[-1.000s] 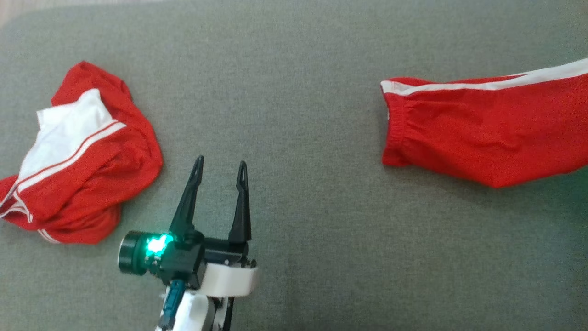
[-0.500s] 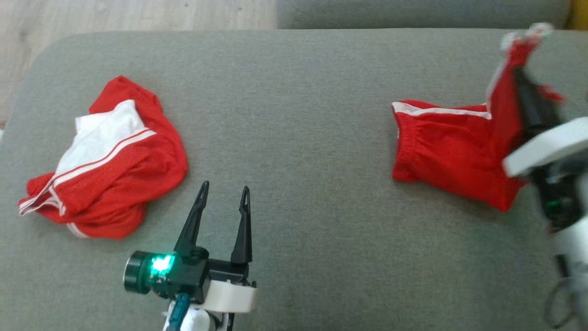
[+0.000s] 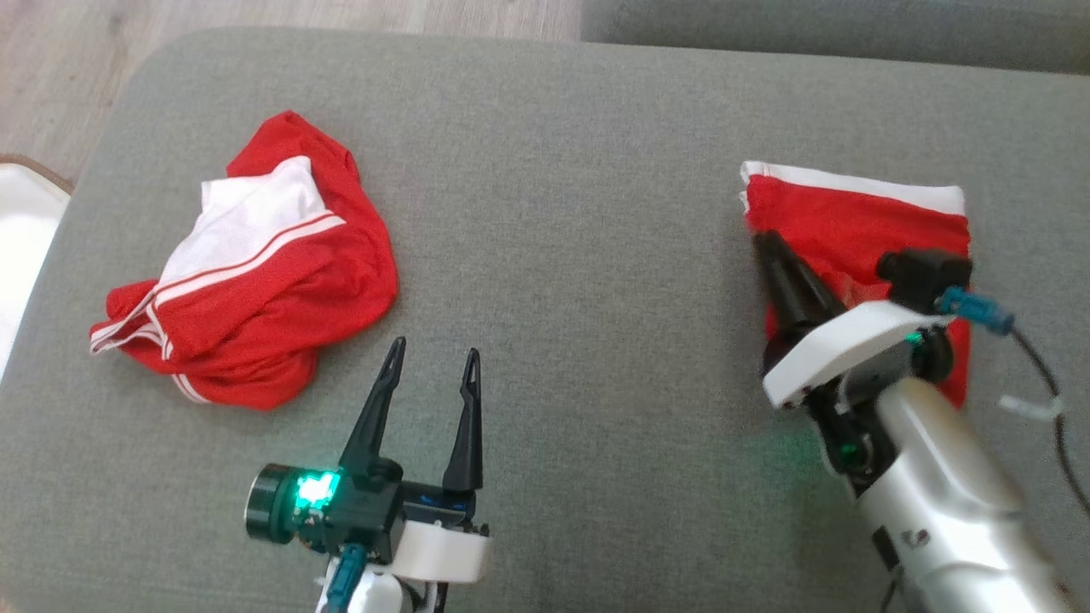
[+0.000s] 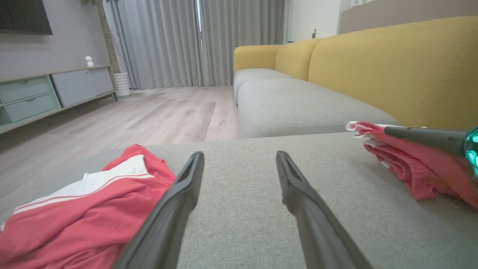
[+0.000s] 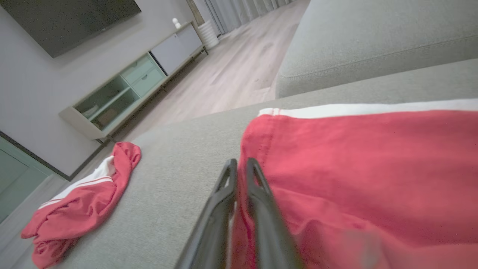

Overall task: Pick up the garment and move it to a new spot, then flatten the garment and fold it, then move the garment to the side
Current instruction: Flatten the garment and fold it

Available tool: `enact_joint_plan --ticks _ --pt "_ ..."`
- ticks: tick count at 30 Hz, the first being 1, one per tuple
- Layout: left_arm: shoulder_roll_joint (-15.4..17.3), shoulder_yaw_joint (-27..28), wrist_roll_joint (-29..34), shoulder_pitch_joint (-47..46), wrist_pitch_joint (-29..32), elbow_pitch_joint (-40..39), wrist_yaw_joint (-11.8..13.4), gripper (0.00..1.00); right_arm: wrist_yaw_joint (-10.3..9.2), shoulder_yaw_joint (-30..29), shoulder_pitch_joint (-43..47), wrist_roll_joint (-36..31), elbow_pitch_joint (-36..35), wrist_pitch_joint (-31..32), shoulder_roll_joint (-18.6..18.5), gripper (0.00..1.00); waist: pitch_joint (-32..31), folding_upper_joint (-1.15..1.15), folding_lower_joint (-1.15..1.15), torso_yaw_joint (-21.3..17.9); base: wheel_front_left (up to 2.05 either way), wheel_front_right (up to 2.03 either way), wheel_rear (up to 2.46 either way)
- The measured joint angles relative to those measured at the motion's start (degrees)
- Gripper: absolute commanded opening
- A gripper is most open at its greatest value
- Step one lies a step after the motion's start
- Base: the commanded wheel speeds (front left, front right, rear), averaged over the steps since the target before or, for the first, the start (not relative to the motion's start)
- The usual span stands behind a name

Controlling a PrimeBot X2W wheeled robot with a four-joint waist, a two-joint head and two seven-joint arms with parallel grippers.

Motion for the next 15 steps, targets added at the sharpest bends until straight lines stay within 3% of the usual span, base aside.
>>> enact_joint_plan --ticks 9,15 --pt "-0.01 0.46 -0.88 0.54 0.00 -0.24 0.65 1.00 0.00 3.39 6.48 1.77 -3.66 -9.95 0.08 1.00 -3.70 0.00 -0.01 -0.98 0.00 0.00 0.00" --pt "0.35 2.48 -0.74 4.65 0.00 -0.20 0.21 1.00 0.00 -1.27 17.67 -2.21 -8.45 -11.02 -2.76 1.00 -7.79 0.00 -0.02 -2.14 0.00 0.00 0.00"
